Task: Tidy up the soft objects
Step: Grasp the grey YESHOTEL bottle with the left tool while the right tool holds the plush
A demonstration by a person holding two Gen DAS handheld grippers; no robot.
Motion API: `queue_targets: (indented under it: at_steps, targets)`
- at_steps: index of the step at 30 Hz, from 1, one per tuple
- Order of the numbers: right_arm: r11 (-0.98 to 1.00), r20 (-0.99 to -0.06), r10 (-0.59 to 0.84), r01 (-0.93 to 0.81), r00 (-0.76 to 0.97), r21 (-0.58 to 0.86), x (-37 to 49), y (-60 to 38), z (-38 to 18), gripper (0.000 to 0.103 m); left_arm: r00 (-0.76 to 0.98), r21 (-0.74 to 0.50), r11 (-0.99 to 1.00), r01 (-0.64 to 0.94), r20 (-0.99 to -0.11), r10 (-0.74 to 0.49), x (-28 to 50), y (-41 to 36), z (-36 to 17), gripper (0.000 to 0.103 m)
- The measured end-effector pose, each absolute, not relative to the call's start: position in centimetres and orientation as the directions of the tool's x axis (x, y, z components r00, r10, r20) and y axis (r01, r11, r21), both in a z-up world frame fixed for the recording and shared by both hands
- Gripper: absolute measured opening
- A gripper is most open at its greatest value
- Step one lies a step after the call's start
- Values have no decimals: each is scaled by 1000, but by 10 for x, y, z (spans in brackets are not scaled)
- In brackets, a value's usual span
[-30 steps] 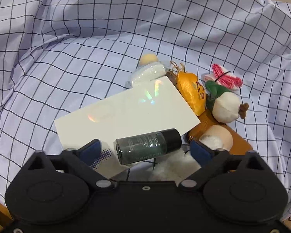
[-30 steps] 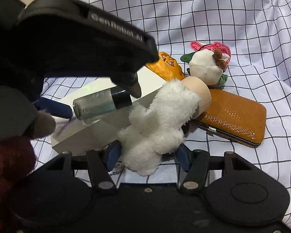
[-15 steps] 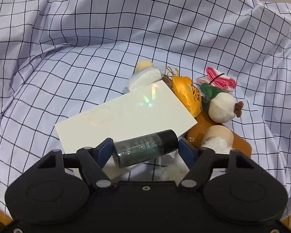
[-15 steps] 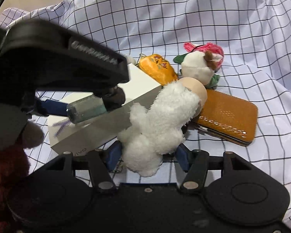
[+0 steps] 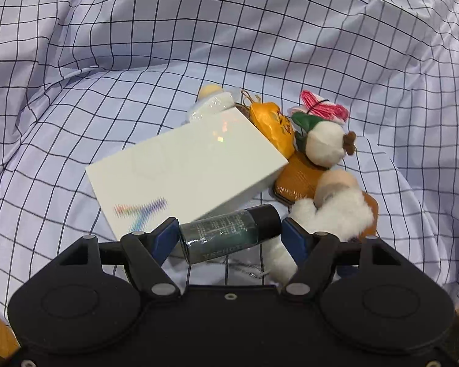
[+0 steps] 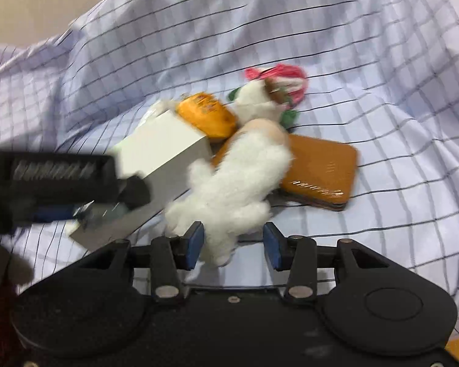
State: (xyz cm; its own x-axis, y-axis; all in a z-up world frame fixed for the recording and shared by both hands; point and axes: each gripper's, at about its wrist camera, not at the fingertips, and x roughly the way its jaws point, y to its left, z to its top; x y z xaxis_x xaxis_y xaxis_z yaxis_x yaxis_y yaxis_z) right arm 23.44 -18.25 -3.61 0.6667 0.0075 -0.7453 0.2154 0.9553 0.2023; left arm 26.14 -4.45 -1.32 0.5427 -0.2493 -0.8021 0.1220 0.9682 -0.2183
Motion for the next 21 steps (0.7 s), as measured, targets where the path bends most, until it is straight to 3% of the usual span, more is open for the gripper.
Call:
queue_targets:
  at_steps: [6,12,18,19,21]
  targets:
    - [931,-748,-63,308,661,194,234,-203,-35,43,539,-223,965,140,-800,-263,247,-44,-14,68]
    - [936,-722,-40,279,690,215,231,-191,-27,62,560,-219,968,121,-791,-249,234,-32,-11,68]
    - [938,-725,-12,259,689,230,239,-173,-28,87,613,-187,979,78,-766,-195,223,-12,-2,68]
    - [939,-726,-9,256,687,231,242,-170,-28,95,620,-183,981,71,-762,-187,221,-8,-1,68]
    - [943,-731,-6,246,682,222,247,-163,-29,99,628,-180,982,56,-758,-175,219,-2,-1,68]
